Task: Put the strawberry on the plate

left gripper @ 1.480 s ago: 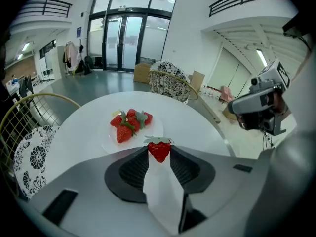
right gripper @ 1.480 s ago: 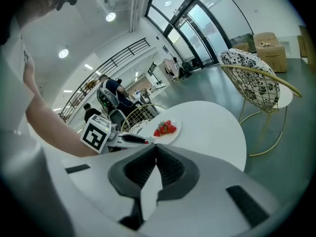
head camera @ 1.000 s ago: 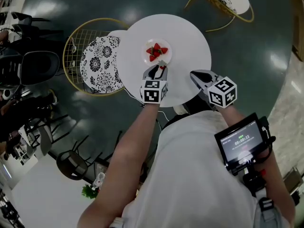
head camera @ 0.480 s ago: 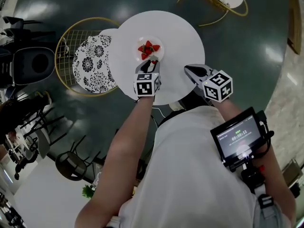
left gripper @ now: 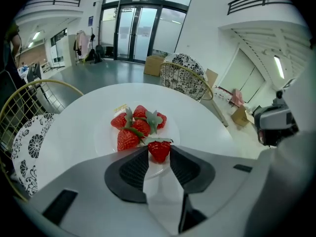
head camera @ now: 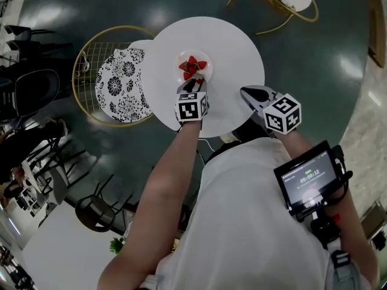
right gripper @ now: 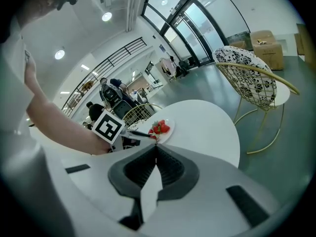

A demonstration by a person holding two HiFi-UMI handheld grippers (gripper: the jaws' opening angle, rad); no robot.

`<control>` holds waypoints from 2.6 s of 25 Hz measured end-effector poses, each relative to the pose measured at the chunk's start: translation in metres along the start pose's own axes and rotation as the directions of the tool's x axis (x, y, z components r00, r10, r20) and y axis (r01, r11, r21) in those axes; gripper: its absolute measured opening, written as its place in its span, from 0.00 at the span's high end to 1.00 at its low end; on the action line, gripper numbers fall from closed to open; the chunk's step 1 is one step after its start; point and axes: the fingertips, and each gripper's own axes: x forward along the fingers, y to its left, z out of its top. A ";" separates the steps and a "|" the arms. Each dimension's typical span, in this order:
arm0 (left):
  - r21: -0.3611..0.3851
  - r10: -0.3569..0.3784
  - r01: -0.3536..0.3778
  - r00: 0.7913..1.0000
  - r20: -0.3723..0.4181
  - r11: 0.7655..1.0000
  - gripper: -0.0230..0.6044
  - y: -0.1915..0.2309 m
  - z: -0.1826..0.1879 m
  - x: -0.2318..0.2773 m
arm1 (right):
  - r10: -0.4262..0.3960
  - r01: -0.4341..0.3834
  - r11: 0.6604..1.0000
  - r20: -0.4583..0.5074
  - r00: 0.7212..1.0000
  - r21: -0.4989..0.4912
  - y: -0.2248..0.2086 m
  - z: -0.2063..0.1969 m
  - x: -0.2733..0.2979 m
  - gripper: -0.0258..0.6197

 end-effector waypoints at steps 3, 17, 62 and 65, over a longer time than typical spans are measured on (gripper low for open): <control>-0.033 0.007 -0.008 1.000 -0.005 0.999 0.77 0.001 -0.001 0.002 | -0.008 0.008 1.000 0.000 1.000 0.006 -0.001 -0.002 -0.001 0.95; -0.028 0.019 -0.019 1.000 -0.006 0.999 0.77 0.000 0.006 -0.002 | -0.003 0.003 1.000 -0.001 1.000 0.008 0.000 0.000 0.001 0.95; -0.075 0.042 -0.012 0.910 0.412 0.997 0.95 -0.009 -0.036 -0.173 | 0.171 -0.146 0.964 0.096 0.981 -0.223 0.062 0.020 0.003 0.95; -0.072 0.034 -0.003 0.903 0.429 0.997 0.95 -0.015 -0.047 -0.191 | 0.165 -0.133 0.960 0.114 0.980 -0.245 0.079 0.016 -0.012 0.95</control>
